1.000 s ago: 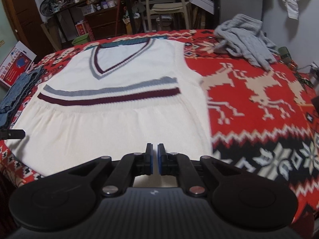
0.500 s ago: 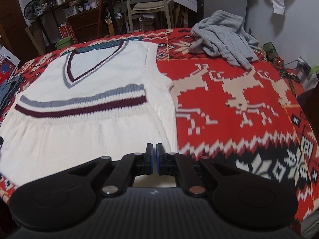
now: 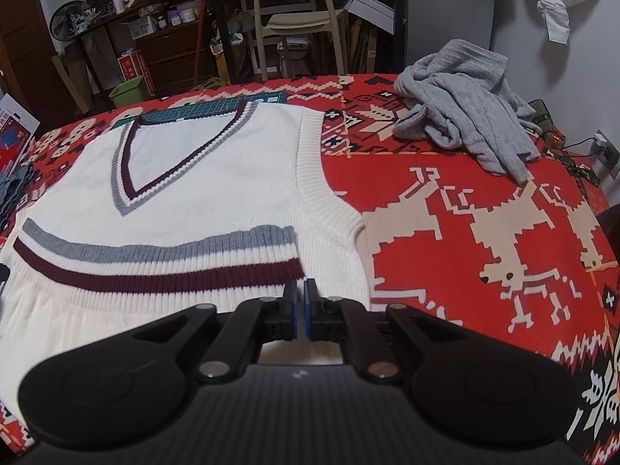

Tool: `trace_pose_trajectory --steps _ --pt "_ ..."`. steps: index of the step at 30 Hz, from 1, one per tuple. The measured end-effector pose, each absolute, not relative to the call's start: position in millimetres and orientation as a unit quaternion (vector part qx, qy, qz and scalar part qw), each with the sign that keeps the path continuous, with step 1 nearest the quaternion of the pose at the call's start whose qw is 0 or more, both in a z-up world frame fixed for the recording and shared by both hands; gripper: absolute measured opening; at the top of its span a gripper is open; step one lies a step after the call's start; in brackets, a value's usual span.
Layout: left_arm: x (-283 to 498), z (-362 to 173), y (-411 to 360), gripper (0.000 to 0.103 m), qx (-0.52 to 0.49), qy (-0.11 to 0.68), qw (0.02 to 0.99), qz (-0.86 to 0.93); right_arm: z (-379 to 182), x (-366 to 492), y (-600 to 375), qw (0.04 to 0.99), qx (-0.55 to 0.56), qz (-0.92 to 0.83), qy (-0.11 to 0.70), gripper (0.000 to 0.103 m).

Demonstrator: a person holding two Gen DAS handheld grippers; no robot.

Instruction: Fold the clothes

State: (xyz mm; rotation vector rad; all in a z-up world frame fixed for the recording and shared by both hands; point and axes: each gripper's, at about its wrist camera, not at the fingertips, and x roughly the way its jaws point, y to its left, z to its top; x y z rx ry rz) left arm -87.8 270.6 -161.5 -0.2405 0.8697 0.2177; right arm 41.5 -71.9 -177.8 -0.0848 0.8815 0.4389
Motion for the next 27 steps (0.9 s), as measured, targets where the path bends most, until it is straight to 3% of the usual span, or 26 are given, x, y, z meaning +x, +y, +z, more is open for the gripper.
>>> trace_pose_trajectory --steps 10,14,17,18,23,27 --pt "-91.1 -157.5 275.4 0.009 -0.134 0.422 0.891 0.104 -168.0 33.9 -73.4 0.881 -0.039 0.221 0.416 0.006" --pt "-98.3 -148.3 261.4 0.009 -0.129 0.414 0.897 0.088 -158.0 17.7 -71.7 0.879 -0.052 0.238 0.411 0.021" --pt "-99.9 -144.3 243.9 0.028 -0.116 0.407 0.903 0.066 -153.8 4.9 -65.6 0.875 -0.059 0.253 0.408 0.024" --pt "-99.1 -144.6 236.5 0.039 -0.109 0.406 0.906 0.060 -153.2 0.9 -62.7 0.874 -0.060 0.259 0.407 0.028" --pt "-95.4 -152.0 209.0 0.045 -0.092 0.413 0.905 0.048 -158.8 -11.7 -44.7 0.868 -0.059 0.277 0.408 0.036" --pt "-100.5 -152.2 193.4 0.056 -0.079 0.405 0.910 0.053 -159.0 -22.5 -33.9 0.869 -0.057 0.284 0.401 0.061"
